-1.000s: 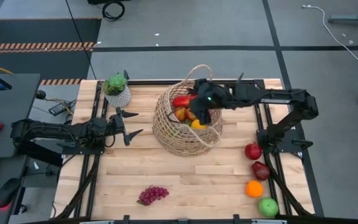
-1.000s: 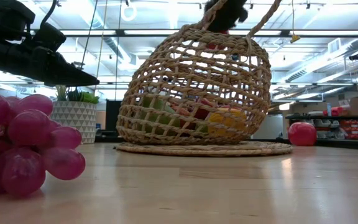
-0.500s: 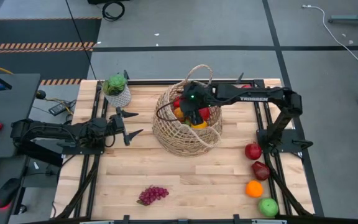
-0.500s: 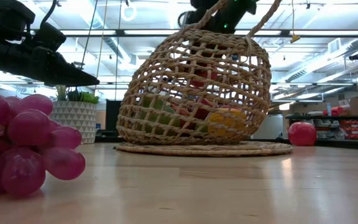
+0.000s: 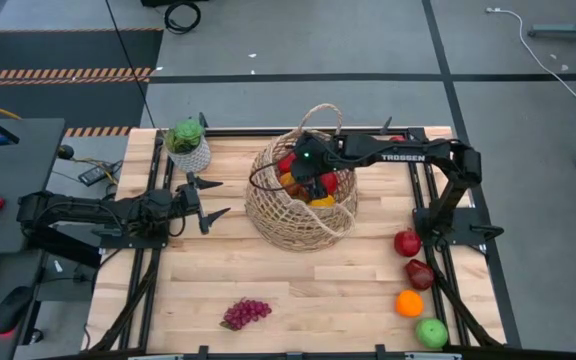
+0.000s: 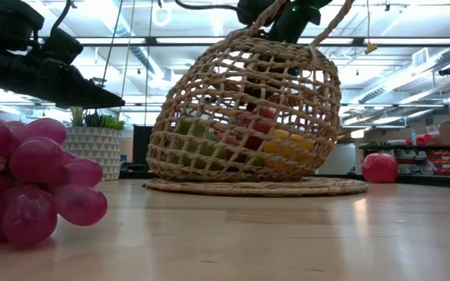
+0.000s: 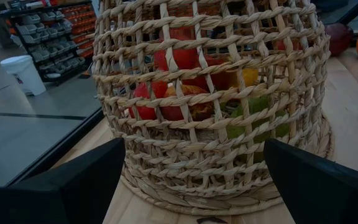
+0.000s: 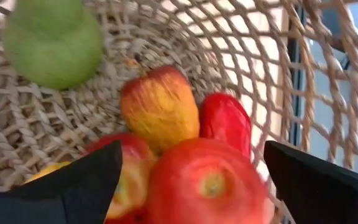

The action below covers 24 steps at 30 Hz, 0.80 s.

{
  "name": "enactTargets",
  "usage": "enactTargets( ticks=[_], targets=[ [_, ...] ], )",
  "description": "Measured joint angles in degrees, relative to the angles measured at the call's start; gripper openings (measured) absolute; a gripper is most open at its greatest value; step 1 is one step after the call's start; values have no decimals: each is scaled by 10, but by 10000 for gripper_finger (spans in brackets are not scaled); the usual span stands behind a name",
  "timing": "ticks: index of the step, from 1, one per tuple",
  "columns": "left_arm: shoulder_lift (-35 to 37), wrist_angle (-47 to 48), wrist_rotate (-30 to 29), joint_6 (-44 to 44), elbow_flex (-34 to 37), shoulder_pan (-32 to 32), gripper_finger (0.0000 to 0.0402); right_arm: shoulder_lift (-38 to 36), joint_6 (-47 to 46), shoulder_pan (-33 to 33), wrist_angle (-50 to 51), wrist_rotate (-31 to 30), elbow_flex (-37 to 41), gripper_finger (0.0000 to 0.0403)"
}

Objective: Build produce basket
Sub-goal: Put the red apple into the brown basket, then put the red pomegranate into the brown basket

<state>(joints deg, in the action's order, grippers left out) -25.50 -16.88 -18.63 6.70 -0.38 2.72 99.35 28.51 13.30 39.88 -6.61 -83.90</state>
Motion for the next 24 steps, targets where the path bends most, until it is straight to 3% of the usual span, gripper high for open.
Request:
enactTargets(
  ticks=[8, 14, 20, 24],
  targets=[
    [0, 0, 0, 0, 0, 0, 390, -46, 12, -30, 43, -91, -36, 392],
    [0, 0, 0, 0, 0, 0, 390, -111, -16, -63, 81, -124, -70, 388],
    [0, 0, 0, 0, 0, 0, 390, -191, -99, -73, 118, -165, -72, 377],
    [0, 0, 0, 0, 0, 0, 390, -230, -176, -33, 161, -179, -65, 374]
  ],
)
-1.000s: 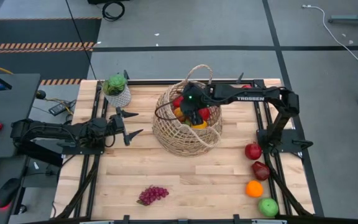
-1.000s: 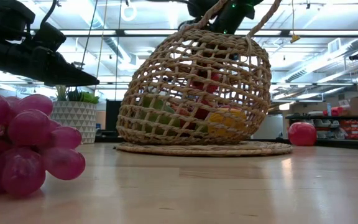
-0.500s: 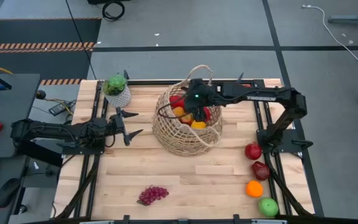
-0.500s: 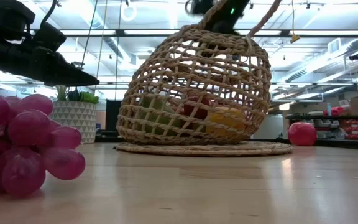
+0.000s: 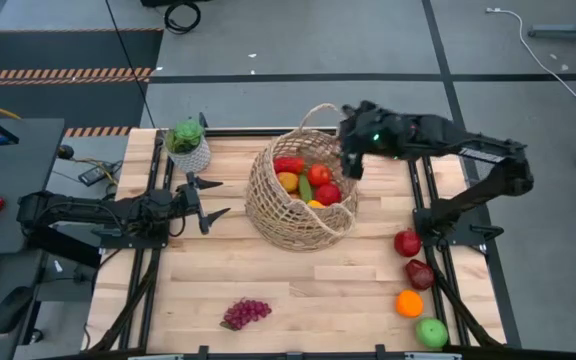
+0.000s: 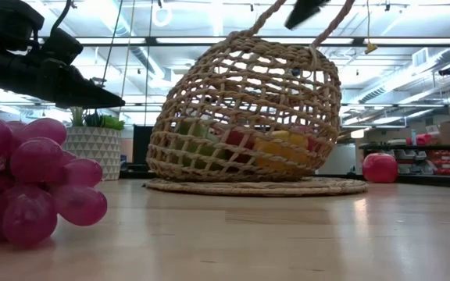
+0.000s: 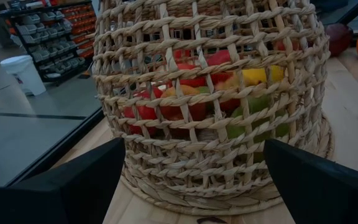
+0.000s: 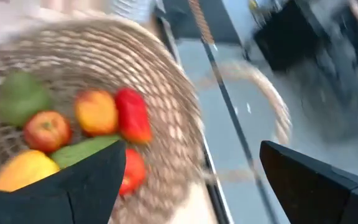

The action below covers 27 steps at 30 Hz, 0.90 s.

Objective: Build produce basket
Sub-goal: Put the red pomegranate into the brown basket

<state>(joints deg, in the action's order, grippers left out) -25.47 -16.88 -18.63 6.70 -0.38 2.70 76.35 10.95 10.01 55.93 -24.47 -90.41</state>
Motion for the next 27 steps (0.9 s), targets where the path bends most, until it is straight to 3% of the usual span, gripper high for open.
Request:
enactTargets(
  ticks=[9, 14, 22, 27],
  targets=[
    [0, 0, 0, 0, 0, 0, 390, -50, -172, 156, 52, 2, 71, 374],
    [0, 0, 0, 0, 0, 0, 390, -51, -182, 225, 78, 99, 111, 374],
    [0, 0, 0, 0, 0, 0, 390, -56, -260, 216, 227, 176, 158, 374],
    [0, 0, 0, 0, 0, 0, 390, -70, -295, 177, 242, 230, 206, 374]
  ],
)
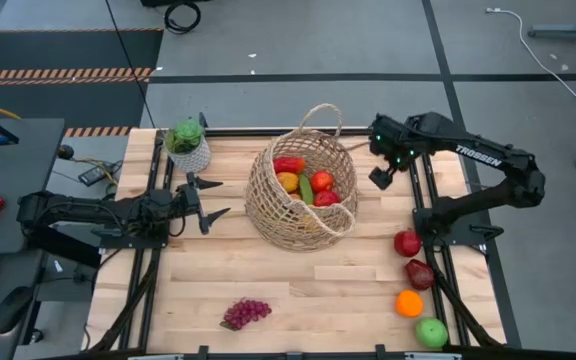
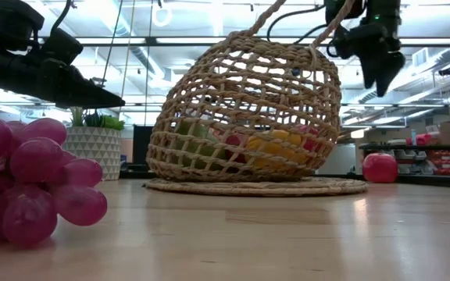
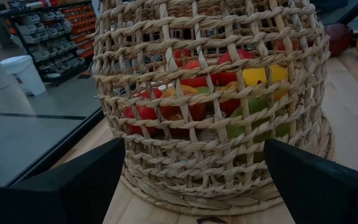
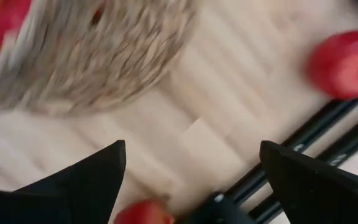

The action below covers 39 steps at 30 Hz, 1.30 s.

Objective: Build produce basket
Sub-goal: Put the red pomegranate into the brown basket

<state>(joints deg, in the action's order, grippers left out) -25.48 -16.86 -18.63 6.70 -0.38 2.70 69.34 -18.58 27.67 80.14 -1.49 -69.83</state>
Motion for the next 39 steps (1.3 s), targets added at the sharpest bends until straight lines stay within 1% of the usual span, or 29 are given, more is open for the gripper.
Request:
enactTargets(
  ticks=[3, 7, 14, 20, 22, 24, 27, 34, 39],
  targets=[
    [0, 0, 0, 0, 0, 0, 390, -19, -31, -32, 4, 25, 32, 374],
    [0, 0, 0, 0, 0, 0, 390, -57, -81, -93, 6, 31, 70, 374],
    [0, 0, 0, 0, 0, 0, 390, -112, -239, -223, -4, 29, 106, 374],
    [0, 0, 0, 0, 0, 0, 390, -107, -342, -321, -4, 59, 149, 374],
    [0, 0, 0, 0, 0, 0, 390, -101, -366, -346, -4, 77, 160, 374],
    [0, 0, 0, 0, 0, 0, 390, -98, -385, -376, -4, 81, 162, 374],
    [0, 0, 0, 0, 0, 0, 390, -98, -402, -424, -7, 70, 162, 374],
    [0, 0, 0, 0, 0, 0, 390, -98, -445, -521, -26, -4, 162, 374],
    [0, 0, 0, 0, 0, 0, 390, -91, -446, -583, -32, -20, 162, 374]
  ],
)
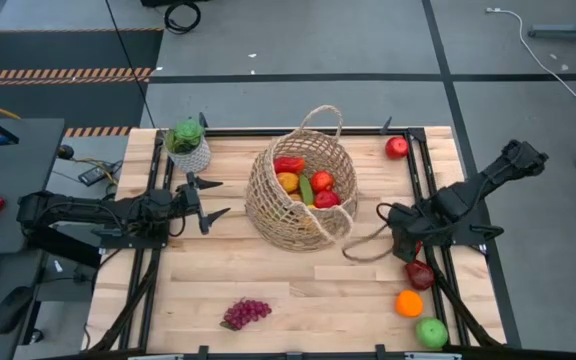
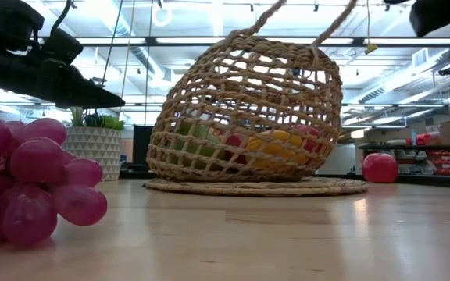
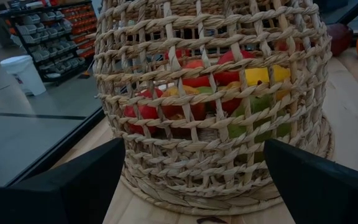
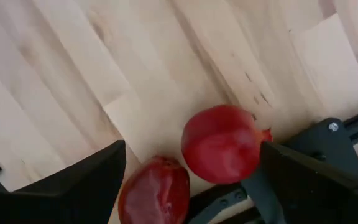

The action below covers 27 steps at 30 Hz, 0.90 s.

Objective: Build produce basket
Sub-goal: Put the red pomegranate into the brown basket

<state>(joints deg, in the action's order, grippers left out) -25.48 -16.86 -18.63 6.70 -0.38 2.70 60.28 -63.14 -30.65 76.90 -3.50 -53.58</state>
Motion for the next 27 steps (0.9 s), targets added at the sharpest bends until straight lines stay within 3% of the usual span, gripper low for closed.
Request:
enactTargets(
  ticks=[16, 23, 27],
  targets=[
    [0, 0, 0, 0, 0, 0, 390, 68, -33, -51, 39, 27, 3, 374],
    [0, 0, 0, 0, 0, 0, 390, 91, -153, -51, 30, 36, 60, 374],
    [0, 0, 0, 0, 0, 0, 390, 93, -169, -51, -34, 37, 98, 374]
  ],
)
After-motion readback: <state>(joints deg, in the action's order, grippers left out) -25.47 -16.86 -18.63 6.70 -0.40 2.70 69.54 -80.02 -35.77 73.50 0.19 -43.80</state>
